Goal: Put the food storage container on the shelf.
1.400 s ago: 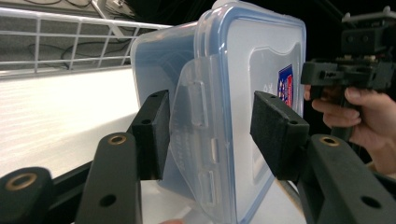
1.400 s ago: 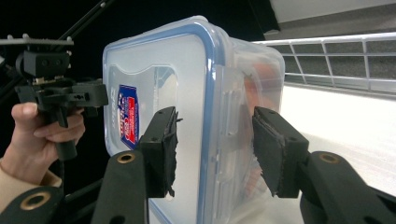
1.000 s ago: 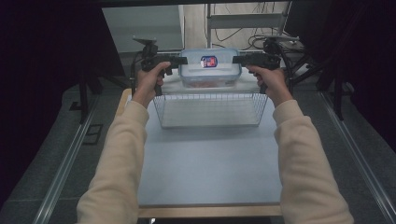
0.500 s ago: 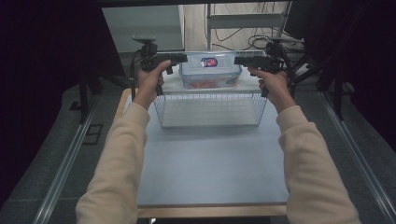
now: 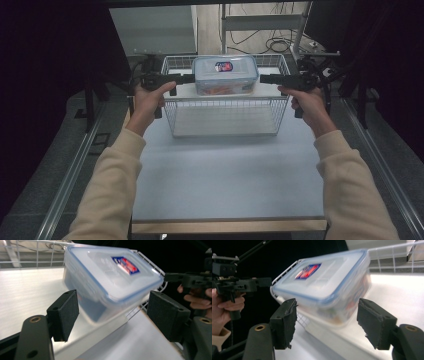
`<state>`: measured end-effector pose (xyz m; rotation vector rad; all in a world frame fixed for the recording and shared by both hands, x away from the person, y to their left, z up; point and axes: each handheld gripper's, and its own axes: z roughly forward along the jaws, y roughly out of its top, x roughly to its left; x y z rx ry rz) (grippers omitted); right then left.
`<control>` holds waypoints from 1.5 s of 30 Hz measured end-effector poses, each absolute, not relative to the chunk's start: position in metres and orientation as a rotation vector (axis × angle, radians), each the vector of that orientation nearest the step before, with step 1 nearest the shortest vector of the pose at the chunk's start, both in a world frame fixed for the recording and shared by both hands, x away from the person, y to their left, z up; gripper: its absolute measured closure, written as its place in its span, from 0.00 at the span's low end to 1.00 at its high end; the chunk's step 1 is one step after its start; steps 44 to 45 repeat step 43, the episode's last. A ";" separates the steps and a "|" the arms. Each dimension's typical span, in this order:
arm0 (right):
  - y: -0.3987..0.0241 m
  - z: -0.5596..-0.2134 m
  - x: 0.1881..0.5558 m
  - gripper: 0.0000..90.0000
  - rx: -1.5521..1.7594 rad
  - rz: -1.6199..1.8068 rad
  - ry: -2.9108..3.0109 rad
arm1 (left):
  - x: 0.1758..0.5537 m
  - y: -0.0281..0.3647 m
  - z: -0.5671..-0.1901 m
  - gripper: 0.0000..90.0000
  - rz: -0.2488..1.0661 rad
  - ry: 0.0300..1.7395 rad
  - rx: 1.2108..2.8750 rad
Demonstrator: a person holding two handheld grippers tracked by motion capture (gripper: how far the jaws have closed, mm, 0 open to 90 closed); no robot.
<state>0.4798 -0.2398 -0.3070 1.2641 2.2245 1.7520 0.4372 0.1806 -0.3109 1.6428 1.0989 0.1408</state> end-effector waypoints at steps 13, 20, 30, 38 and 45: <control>-0.262 -0.351 0.411 0.31 1.075 1.654 2.333 | 0.363 0.181 -0.355 0.27 0.137 1.012 1.691; -0.272 -0.391 0.377 0.30 1.067 1.635 2.389 | 0.322 0.180 -0.394 0.26 0.115 0.987 1.734; -0.272 -0.444 0.353 0.28 1.098 1.567 2.484 | 0.302 0.176 -0.453 0.26 0.072 1.021 1.795; -0.274 -0.442 0.356 0.27 1.089 1.575 2.456 | 0.300 0.177 -0.451 0.26 0.088 1.017 1.789; -0.274 -0.447 0.353 0.23 1.070 1.534 2.451 | 0.301 0.179 -0.455 0.26 0.079 1.031 1.776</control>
